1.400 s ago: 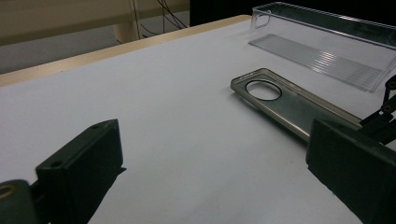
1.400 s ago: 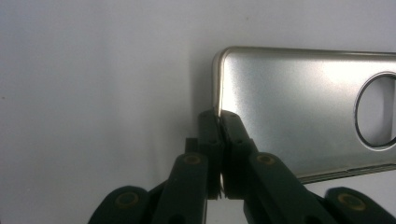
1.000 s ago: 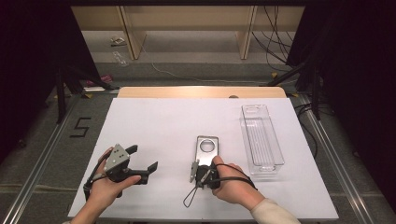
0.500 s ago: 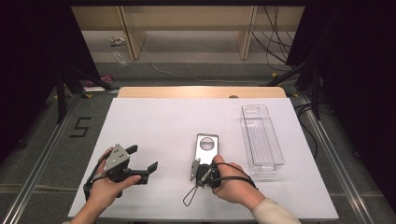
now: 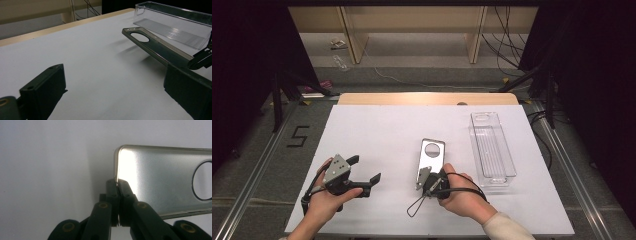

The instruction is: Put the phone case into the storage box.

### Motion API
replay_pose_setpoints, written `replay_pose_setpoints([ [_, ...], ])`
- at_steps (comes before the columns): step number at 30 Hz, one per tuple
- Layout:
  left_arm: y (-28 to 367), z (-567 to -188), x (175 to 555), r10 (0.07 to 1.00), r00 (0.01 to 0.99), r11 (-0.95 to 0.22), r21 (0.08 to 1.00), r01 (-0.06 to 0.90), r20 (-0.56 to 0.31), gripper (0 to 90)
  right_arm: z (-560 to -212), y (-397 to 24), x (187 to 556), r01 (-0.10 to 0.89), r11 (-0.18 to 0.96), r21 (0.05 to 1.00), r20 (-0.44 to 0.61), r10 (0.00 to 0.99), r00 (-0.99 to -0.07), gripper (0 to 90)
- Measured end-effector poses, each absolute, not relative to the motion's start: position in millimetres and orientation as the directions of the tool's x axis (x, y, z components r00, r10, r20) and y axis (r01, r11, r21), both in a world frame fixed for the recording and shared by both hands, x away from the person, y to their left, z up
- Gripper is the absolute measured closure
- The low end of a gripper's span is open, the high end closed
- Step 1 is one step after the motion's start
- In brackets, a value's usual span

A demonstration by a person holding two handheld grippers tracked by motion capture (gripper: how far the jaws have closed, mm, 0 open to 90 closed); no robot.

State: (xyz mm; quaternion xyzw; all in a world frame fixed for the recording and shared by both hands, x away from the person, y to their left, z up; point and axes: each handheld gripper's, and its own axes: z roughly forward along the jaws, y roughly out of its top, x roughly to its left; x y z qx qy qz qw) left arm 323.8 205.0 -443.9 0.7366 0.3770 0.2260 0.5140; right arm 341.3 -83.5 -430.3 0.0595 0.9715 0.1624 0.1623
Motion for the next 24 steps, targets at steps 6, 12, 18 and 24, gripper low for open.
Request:
replay_pose_setpoints([
  [6, 205.1, -443.8, 323.8, 0.788, 0.613, -0.187, 0.928, 0.323, -0.055, 3.8, -428.4, -86.8, 341.5, 0.076, 0.921, 0.382, -0.284, 0.195, -0.939, 89.3],
  [12, 205.2, -444.0, 323.8, 0.788, 0.613, -0.187, 0.927, 0.324, -0.055, 4.1, -427.9, -89.8, 342.4, 0.068, 0.902, 0.427, -0.269, 0.198, -0.942, 89.3],
  [18, 205.2, -444.0, 323.8, 0.789, 0.612, -0.186, 0.927, 0.324, -0.056, 4.2, -429.6, -91.1, 340.9, 0.064, 0.894, 0.443, -0.260, 0.196, -0.946, 89.3],
  [24, 205.3, -444.0, 323.9, 0.789, 0.611, -0.184, 0.928, 0.325, -0.058, 4.3, -429.0, -92.5, 340.9, 0.056, 0.879, 0.474, -0.259, 0.199, -0.945, 89.3],
])
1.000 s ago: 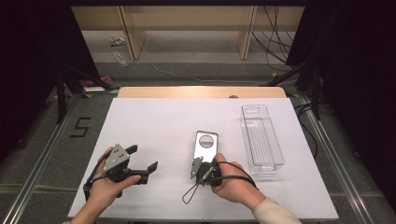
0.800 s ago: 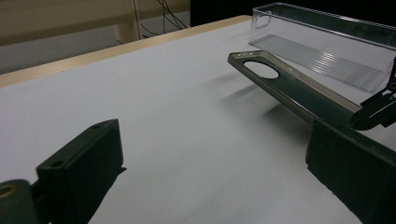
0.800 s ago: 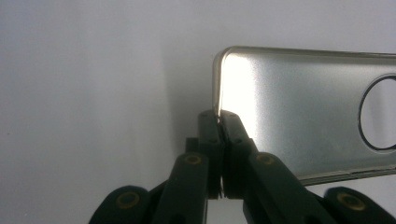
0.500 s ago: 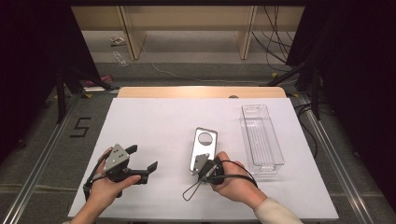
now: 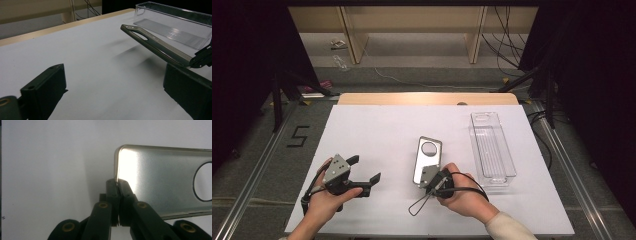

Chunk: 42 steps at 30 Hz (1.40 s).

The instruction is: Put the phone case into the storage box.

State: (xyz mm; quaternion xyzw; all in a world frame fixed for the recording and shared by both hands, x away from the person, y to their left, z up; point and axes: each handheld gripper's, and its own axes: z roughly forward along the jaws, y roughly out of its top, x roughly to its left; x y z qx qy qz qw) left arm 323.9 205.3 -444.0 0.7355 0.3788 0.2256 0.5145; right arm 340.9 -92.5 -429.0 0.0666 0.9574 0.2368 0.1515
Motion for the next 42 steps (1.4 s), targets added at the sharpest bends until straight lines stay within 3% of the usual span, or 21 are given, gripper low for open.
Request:
replay_pose_setpoints([
  [30, 204.7, -444.3, 324.1, 0.785, 0.616, -0.181, 0.927, 0.328, -0.065, 5.1, -429.4, -93.7, 336.4, -0.005, 0.830, 0.558, -0.270, 0.176, -0.946, 89.3],
  [42, 195.4, -436.8, 333.5, 0.801, 0.591, -0.194, 0.895, 0.402, -0.092, 10.7, -427.1, -90.8, 333.2, -0.019, 0.815, 0.579, -0.277, 0.175, -0.945, 89.3],
])
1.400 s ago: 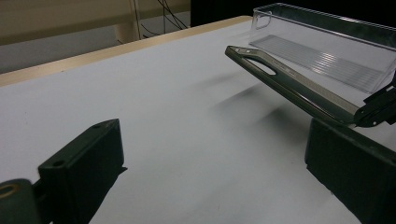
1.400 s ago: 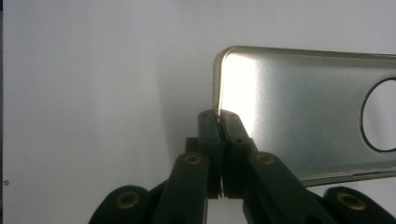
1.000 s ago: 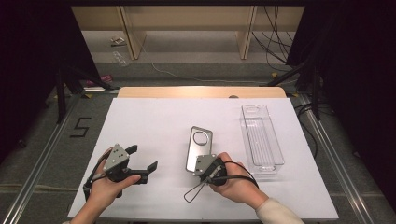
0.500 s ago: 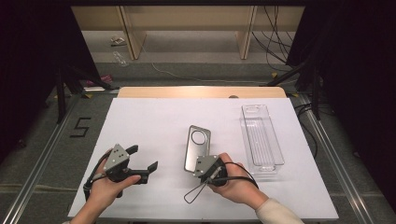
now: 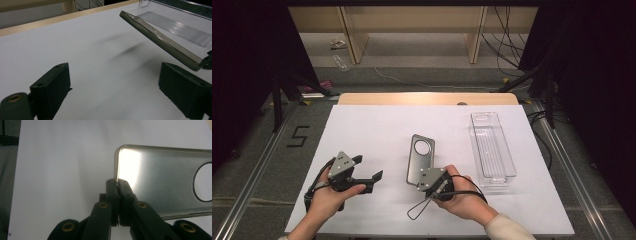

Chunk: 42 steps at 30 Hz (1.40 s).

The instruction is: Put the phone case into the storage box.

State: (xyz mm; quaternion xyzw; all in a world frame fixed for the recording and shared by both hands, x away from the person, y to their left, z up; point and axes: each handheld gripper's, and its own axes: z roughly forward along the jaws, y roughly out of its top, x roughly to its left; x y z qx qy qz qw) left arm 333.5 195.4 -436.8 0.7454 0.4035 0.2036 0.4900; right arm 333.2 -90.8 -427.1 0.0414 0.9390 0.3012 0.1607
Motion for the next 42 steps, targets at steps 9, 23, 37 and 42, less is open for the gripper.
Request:
replay_pose_setpoints([
  [9, 180.1, -418.9, 351.7, 0.788, 0.603, -0.174, 0.895, 0.412, -0.124, 15.3, -426.8, -87.8, 331.1, -0.029, 0.808, 0.588, -0.285, 0.174, -0.943, 89.3],
  [23, 145.6, -408.0, 375.9, 0.760, 0.634, -0.189, 0.883, 0.430, -0.146, 17.0, -425.9, -87.4, 329.8, -0.028, 0.802, 0.597, -0.285, 0.180, -0.941, 89.3],
  [37, 130.4, -406.7, 392.7, 0.758, 0.629, -0.183, 0.869, 0.459, -0.172, 22.9, -426.2, -84.8, 328.1, -0.036, 0.796, 0.604, -0.291, 0.178, -0.940, 89.3],
  [42, 125.1, -409.2, 399.7, 0.766, 0.616, -0.184, 0.854, 0.486, -0.185, 26.3, -426.2, -84.0, 327.4, -0.050, 0.794, 0.605, -0.296, 0.167, -0.940, 89.3],
])
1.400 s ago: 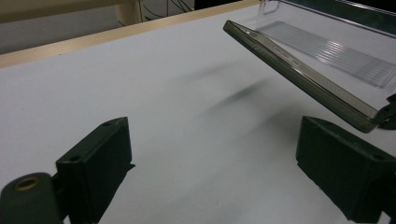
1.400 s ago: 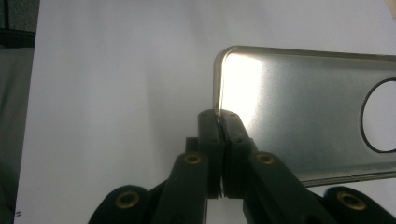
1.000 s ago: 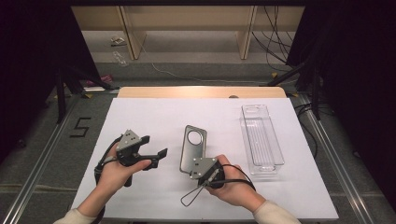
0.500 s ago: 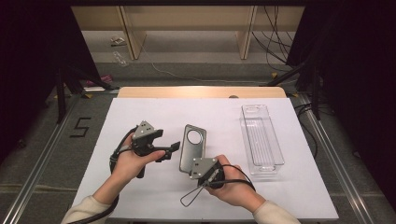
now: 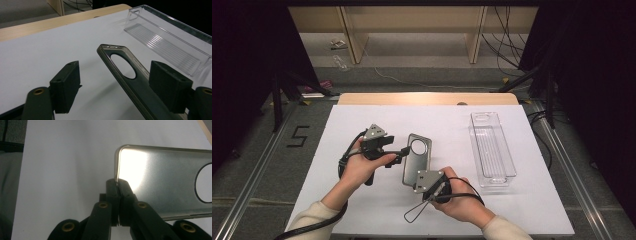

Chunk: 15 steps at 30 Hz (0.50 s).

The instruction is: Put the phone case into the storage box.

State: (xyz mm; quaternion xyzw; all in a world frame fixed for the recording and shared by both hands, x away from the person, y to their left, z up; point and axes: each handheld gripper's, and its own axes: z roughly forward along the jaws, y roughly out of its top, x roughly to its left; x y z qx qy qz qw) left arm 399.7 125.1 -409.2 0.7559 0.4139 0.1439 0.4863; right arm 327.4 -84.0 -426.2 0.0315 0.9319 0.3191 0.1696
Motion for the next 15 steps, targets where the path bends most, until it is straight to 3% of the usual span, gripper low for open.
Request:
replay_pose_setpoints([
  [5, 120.8, -413.4, 405.4, 0.769, 0.604, -0.182, 0.835, 0.520, -0.209, 28.7, -425.3, -82.8, 325.7, -0.055, 0.791, 0.609, -0.299, 0.165, -0.940, 89.3],
  [15, 122.7, -418.3, 414.5, 0.786, 0.568, -0.161, 0.806, 0.569, -0.244, 41.4, -426.5, -79.3, 322.7, -0.070, 0.786, 0.614, -0.304, 0.154, -0.940, 89.3],
])
